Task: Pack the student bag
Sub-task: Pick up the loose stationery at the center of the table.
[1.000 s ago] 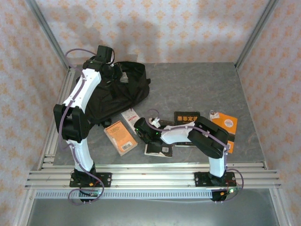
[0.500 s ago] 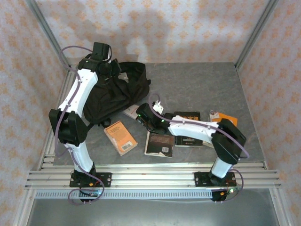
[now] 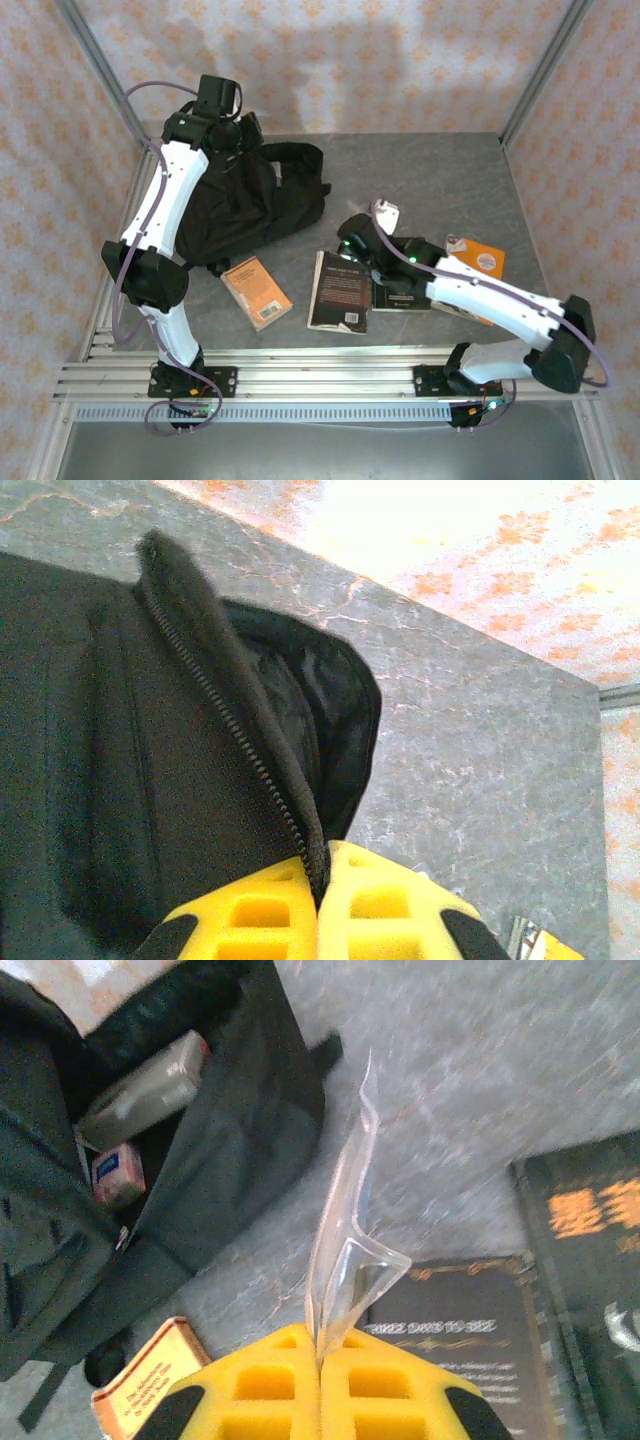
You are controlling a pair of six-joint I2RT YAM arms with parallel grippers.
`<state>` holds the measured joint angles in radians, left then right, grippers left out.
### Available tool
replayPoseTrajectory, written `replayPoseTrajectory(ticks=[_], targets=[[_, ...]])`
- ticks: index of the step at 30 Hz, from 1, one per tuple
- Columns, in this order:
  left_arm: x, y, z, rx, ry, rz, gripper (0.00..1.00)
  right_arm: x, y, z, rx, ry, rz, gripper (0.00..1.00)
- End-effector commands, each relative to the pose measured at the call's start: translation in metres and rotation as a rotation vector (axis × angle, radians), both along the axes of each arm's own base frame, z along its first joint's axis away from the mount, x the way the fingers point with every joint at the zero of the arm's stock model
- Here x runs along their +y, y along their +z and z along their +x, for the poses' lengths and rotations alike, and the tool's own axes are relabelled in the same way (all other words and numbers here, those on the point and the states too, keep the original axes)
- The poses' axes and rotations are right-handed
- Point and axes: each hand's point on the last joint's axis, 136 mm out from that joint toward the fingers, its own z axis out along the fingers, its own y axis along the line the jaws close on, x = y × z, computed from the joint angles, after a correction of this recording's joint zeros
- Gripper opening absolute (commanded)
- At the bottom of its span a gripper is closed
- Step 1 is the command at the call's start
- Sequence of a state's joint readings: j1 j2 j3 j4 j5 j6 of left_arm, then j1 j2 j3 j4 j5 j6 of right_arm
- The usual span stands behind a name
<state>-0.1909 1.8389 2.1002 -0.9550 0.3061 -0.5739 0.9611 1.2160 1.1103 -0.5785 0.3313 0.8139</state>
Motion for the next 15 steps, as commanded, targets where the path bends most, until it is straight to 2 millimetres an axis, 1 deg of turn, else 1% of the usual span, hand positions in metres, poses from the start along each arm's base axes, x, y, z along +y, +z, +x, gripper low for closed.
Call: replayPoseTrajectory(ticks=[1,3,5,7,8,9,11,14,15], targets=[[-0.007,0.034,-0.02,-0.047,-0.041,0.021,0.0,-0.035,0.031,-0.002,-0.117,0.01,-0.16,0.0],[-0.008,0.042,-0.027,-0.057,-0.043,0.027,0.0,-0.046,0.055,-0.003,-0.177,0.022,-0.211,0.0],[-0.008,0.051,-0.033,-0.076,-0.054,0.037,0.0,-0.054,0.077,-0.003,-0.231,0.036,-0.254,0.0],[-0.009,0.057,-0.04,-0.092,-0.075,0.052,0.0,-0.056,0.098,-0.002,-0.281,0.057,-0.28,0.0],[-0.01,0.058,-0.043,-0.091,-0.084,0.052,0.0,-0.054,0.108,-0.001,-0.306,0.077,-0.288,0.0],[-0.011,0.059,-0.046,-0.091,-0.09,0.05,0.0,-0.049,0.118,0.001,-0.329,0.107,-0.284,0.0],[-0.014,0.058,-0.052,-0.088,-0.1,0.044,0.0,-0.032,0.133,0.004,-0.36,0.182,-0.257,0.0],[-0.02,0.051,-0.059,-0.073,-0.126,0.04,0.0,-0.002,0.145,0.012,-0.365,0.279,-0.187,0.0],[-0.02,0.049,-0.06,-0.065,-0.13,0.04,0.0,0.004,0.152,0.012,-0.374,0.3,-0.148,0.0]])
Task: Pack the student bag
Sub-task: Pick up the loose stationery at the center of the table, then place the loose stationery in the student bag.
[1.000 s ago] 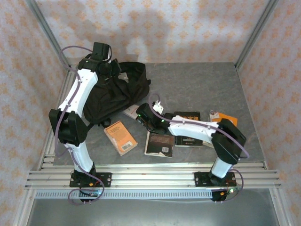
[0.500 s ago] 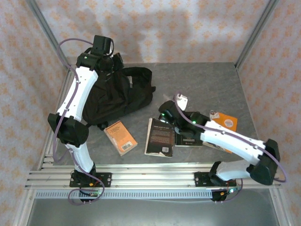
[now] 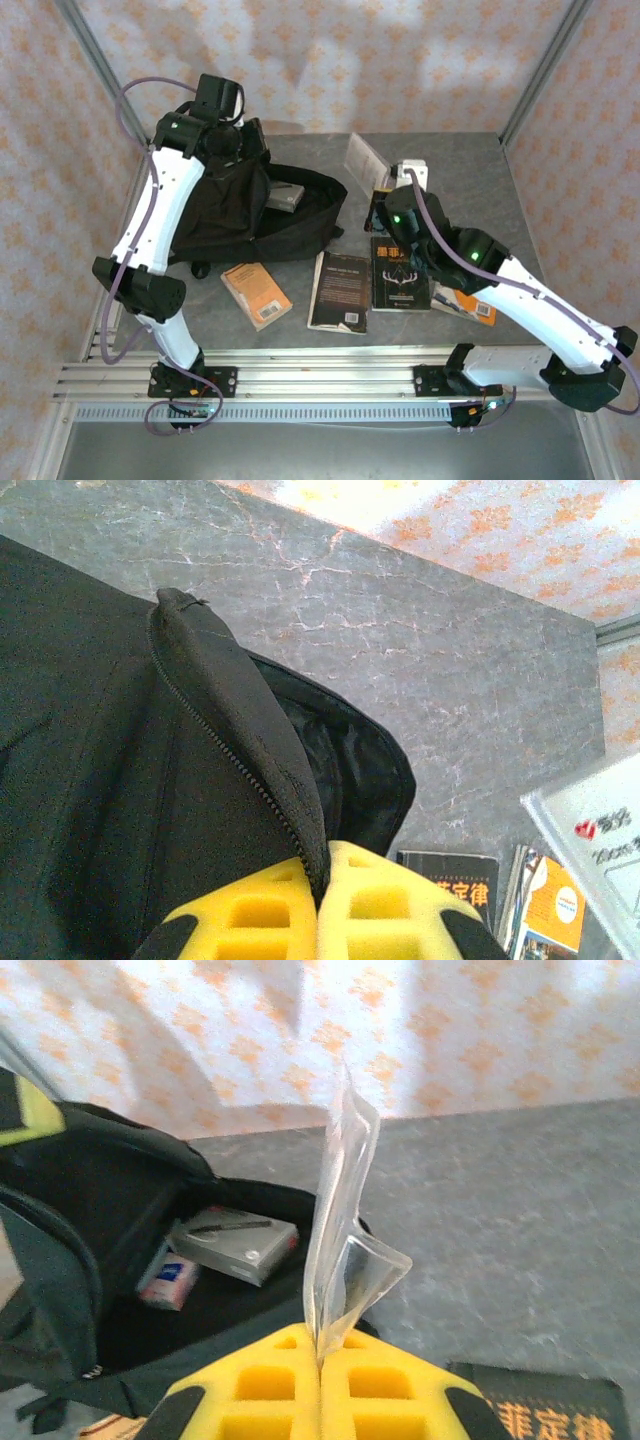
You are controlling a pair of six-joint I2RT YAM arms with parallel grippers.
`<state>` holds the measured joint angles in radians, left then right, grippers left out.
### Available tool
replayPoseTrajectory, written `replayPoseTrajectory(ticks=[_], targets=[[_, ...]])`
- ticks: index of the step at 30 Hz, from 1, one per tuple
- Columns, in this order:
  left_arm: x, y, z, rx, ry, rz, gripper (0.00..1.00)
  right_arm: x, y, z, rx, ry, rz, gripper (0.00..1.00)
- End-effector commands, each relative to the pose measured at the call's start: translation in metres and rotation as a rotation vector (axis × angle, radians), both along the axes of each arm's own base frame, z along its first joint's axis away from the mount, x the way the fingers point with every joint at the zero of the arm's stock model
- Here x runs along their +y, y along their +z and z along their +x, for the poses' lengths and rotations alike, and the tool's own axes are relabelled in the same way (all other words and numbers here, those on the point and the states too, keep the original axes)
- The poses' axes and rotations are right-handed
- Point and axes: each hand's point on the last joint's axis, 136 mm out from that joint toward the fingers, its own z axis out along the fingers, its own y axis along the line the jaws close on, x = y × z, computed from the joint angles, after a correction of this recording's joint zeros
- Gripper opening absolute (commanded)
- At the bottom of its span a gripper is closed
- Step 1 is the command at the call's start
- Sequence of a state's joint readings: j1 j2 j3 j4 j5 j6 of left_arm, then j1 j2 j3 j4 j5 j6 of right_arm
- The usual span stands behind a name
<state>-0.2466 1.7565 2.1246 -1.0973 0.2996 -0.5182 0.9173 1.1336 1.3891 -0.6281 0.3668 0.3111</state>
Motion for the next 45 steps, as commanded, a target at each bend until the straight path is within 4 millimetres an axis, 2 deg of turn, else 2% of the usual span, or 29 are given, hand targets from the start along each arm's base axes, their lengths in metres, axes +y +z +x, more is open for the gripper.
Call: replayPoseTrajectory(ticks=[1,5,8,13,19,25,29,34,40,45], targets=[[-0.006,0.026,-0.014,-0.079,-0.045,-0.015,0.0,0.041,0.011,0.012,-0.01,0.156,0.027,0.0],[-0.009,0.025,-0.016,-0.073,-0.05,-0.034,0.0,0.072,0.01,0.027,0.048,0.27,0.146,0.0],[-0.011,0.026,-0.017,-0.072,-0.052,-0.048,0.0,0.091,-0.004,0.041,0.124,0.341,0.241,0.0],[-0.009,0.029,-0.019,-0.08,-0.047,-0.045,0.0,0.101,-0.033,0.06,0.268,0.344,0.336,0.0],[-0.01,0.029,-0.019,-0.078,-0.049,-0.05,0.0,0.101,-0.053,0.057,0.377,0.32,0.42,0.0],[-0.011,0.026,-0.018,-0.072,-0.054,-0.052,0.0,0.106,-0.067,0.046,0.462,0.324,0.585,0.0],[-0.014,0.031,-0.016,-0.081,-0.06,-0.069,0.0,0.122,-0.08,0.044,0.528,0.364,0.674,0.0],[-0.015,0.036,-0.016,-0.094,-0.061,-0.079,0.0,0.14,-0.101,0.053,0.583,0.391,0.729,0.0],[-0.015,0.036,-0.018,-0.092,-0.063,-0.08,0.0,0.158,-0.104,0.065,0.605,0.422,0.78,0.0],[-0.017,0.038,-0.02,-0.096,-0.07,-0.091,0.0,0.178,-0.142,0.072,0.699,0.439,0.724,0.0]])
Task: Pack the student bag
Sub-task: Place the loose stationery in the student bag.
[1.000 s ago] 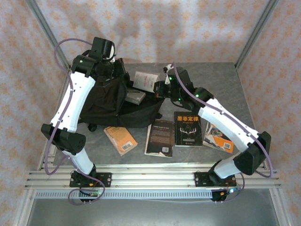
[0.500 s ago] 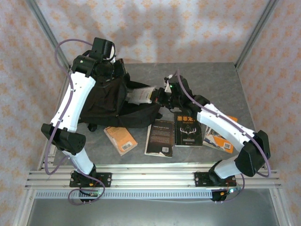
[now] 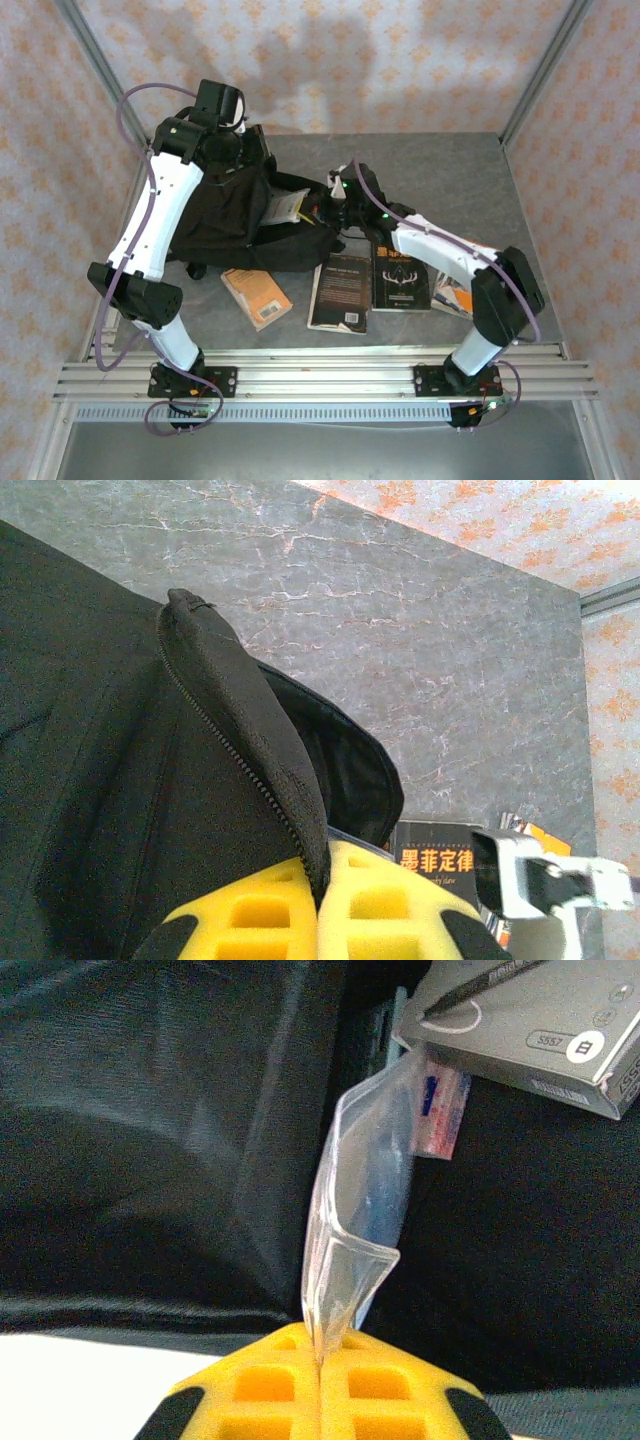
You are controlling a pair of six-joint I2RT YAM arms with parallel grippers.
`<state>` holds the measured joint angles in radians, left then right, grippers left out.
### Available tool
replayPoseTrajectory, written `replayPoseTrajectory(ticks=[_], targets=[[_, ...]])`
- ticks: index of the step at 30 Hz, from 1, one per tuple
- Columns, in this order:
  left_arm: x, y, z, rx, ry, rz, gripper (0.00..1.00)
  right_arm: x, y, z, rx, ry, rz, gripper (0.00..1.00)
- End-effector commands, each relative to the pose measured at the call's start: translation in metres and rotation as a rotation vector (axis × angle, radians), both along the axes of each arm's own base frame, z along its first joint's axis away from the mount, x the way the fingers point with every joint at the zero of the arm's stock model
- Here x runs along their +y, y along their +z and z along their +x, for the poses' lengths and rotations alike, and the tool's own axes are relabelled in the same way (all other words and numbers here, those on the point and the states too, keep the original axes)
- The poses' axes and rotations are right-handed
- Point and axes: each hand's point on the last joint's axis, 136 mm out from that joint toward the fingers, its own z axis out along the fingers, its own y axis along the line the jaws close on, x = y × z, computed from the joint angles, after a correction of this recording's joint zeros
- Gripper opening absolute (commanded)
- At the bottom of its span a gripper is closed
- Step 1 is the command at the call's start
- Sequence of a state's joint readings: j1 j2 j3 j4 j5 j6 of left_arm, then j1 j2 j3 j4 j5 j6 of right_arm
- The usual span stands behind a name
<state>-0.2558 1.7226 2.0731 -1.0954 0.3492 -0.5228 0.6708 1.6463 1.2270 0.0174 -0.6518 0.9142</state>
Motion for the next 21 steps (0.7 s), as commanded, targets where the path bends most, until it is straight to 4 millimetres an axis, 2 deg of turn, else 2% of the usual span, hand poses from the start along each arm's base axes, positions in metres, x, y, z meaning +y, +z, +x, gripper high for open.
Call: replayPoseTrajectory(ticks=[1,6,8,11,13,15,18,21], targets=[[-0.007,0.041,-0.007,-0.122,-0.027,-0.06,0.0,0.022,0.001,0.009,-0.022,0.056,0.012,0.0],[-0.008,0.042,-0.006,-0.126,-0.032,-0.065,0.0,0.049,-0.039,0.017,-0.021,0.07,-0.211,0.0],[-0.009,0.041,-0.005,-0.123,-0.032,-0.066,0.0,0.06,-0.062,0.021,0.008,0.077,-0.294,0.0],[-0.01,0.04,-0.004,-0.123,-0.037,-0.068,0.0,0.072,-0.09,0.027,0.056,0.078,-0.348,0.0],[-0.011,0.039,-0.003,-0.121,-0.037,-0.068,0.0,0.082,-0.093,0.029,0.051,0.088,-0.351,0.02],[-0.01,0.035,-0.002,-0.111,-0.035,-0.066,0.0,0.082,-0.093,0.032,0.036,0.085,-0.391,0.18],[-0.011,0.031,0.001,-0.101,-0.037,-0.064,0.0,0.069,-0.09,0.034,0.02,0.066,-0.445,0.46],[-0.008,0.027,0.004,-0.095,-0.022,-0.049,0.0,0.051,-0.078,0.034,-0.021,0.045,-0.482,0.62]])
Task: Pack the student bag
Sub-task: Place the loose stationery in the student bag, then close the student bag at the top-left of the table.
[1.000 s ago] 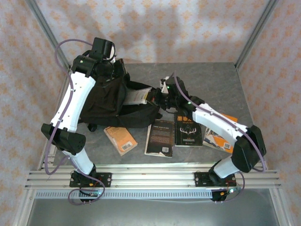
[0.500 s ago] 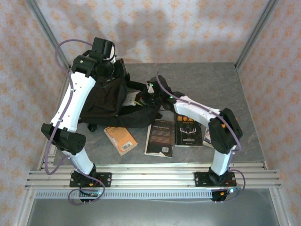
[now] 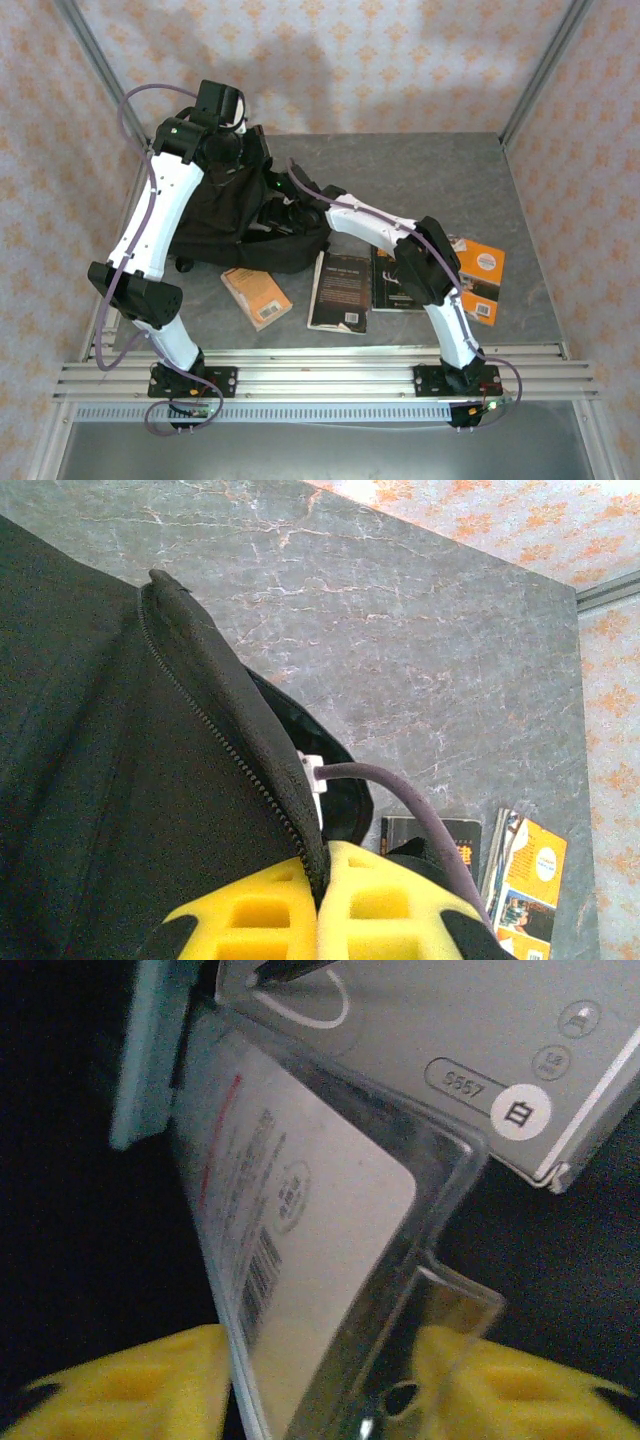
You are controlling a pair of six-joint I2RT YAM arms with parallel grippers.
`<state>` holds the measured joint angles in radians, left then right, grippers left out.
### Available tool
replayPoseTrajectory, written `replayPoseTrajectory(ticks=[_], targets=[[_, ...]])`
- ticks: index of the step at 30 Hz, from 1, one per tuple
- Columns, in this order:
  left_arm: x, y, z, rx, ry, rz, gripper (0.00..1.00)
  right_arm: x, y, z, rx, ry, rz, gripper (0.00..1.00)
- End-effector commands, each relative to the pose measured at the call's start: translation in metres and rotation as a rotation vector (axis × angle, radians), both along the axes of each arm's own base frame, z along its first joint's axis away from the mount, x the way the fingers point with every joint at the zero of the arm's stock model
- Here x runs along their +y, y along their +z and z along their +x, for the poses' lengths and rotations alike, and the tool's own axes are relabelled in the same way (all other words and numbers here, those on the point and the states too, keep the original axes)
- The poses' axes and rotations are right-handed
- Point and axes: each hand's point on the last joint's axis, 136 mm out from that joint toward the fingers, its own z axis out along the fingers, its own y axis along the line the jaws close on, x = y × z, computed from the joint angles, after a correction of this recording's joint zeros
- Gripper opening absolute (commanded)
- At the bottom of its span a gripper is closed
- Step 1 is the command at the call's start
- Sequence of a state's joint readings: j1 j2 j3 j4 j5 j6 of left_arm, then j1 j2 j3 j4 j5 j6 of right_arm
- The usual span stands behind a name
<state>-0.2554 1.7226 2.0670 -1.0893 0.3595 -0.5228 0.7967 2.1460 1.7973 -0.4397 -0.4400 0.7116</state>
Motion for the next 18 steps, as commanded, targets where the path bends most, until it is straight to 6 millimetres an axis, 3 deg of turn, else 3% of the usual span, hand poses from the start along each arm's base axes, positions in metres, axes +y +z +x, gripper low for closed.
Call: replayPoseTrajectory(ticks=[1,6,12,18], targets=[[-0.005,0.025,0.005,-0.091,-0.007,-0.032,0.0,-0.029,0.03,0.003,-0.093,-0.027,-0.074,0.65],[0.005,0.012,0.011,-0.062,0.063,-0.014,0.0,-0.069,0.056,0.0,-0.206,-0.067,-0.181,0.77],[0.018,0.001,0.03,-0.076,0.148,-0.02,0.05,-0.114,0.085,-0.007,-0.308,-0.13,-0.293,0.78],[0.029,-0.01,0.047,-0.064,0.177,0.02,0.13,-0.129,0.116,-0.019,-0.444,-0.159,-0.186,0.77]])
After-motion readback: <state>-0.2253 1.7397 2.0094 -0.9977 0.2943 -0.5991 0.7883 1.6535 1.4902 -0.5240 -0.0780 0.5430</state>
